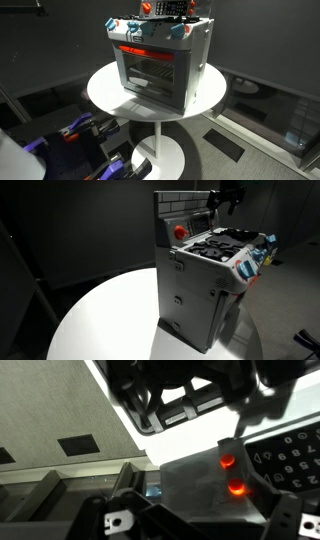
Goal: Press the top button on the right side of the stove.
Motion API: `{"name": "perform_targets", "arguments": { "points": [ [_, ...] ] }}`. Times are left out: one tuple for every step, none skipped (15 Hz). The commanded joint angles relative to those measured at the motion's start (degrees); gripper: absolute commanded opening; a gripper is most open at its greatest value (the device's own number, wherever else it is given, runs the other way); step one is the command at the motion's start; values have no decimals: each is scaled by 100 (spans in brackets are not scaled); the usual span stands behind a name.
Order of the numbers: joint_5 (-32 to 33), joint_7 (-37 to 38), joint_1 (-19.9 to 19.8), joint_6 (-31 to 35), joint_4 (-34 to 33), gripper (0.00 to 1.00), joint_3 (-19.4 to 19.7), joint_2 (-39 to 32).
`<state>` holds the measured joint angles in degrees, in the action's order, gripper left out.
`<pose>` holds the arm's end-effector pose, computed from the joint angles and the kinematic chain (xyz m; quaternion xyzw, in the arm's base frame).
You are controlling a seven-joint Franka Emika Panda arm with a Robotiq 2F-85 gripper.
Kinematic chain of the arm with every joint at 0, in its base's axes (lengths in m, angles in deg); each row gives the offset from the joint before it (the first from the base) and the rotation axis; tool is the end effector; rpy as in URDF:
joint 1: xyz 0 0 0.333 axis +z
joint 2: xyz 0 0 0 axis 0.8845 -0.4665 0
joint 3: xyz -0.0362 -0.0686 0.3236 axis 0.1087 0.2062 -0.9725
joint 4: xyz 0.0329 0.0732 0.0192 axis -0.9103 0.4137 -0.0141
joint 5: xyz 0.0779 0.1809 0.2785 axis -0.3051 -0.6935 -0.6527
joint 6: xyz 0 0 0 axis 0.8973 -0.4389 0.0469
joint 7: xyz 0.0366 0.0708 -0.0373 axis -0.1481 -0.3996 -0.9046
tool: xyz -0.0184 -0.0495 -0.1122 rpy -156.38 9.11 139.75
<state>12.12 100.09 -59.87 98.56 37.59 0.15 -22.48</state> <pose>0.5869 0.0414 0.5187 0.9802 -0.1168 0.1412 0.0747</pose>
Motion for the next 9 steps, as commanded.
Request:
{"name": "perform_targets", "arguments": {
  "points": [
    [-78, -175, 81, 8, -313, 100, 118, -198],
    [-100, -197, 79, 4, -307, 100, 120, -190],
    [-103, -209, 84, -12, -285, 100, 118, -158],
    [-122, -239, 88, -42, -269, 100, 114, -127],
    [-144, -262, 99, -129, -235, 100, 105, -62],
    [-121, -259, 112, -174, -209, 100, 103, -18],
    [-142, -299, 121, -219, -160, 100, 89, 52],
    [-174, -335, 129, -282, -118, 100, 75, 118],
    [-196, -360, 146, -358, -75, 100, 62, 189]
  ]
}}
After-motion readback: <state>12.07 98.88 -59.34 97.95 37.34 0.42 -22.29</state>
